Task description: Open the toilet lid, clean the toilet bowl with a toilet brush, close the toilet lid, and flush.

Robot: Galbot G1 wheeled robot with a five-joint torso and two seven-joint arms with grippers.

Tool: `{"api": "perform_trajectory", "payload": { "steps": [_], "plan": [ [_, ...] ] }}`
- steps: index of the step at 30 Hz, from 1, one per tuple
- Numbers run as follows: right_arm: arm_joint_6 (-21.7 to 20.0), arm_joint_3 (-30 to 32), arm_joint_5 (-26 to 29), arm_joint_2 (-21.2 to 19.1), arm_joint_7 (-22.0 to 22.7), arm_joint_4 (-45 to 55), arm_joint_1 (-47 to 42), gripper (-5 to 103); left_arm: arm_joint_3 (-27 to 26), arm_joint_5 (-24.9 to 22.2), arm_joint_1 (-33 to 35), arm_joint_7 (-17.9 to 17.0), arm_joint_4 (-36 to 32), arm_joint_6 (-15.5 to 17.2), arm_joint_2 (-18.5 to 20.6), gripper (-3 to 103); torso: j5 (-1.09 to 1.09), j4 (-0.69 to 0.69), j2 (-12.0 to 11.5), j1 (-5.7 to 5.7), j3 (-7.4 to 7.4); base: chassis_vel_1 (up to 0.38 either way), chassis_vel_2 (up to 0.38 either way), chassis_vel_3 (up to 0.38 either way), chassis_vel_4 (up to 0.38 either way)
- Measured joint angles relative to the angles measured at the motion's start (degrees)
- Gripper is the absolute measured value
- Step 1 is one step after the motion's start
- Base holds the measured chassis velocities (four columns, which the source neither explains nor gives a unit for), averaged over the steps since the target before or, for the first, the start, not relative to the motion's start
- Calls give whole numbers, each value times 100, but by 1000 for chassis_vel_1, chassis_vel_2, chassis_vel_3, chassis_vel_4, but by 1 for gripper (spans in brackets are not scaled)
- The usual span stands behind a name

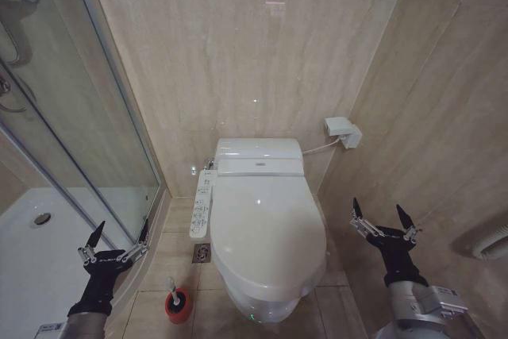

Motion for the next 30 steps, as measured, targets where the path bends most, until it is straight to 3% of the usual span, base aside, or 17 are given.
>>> {"api": "perform_trajectory", "payload": {
  "steps": [30],
  "plan": [
    [3,0,0,-3,0,-7,2,100,0,0,0,0,0,0,0,100,0,0,0,0,0,0,0,0,0]
  ]
}}
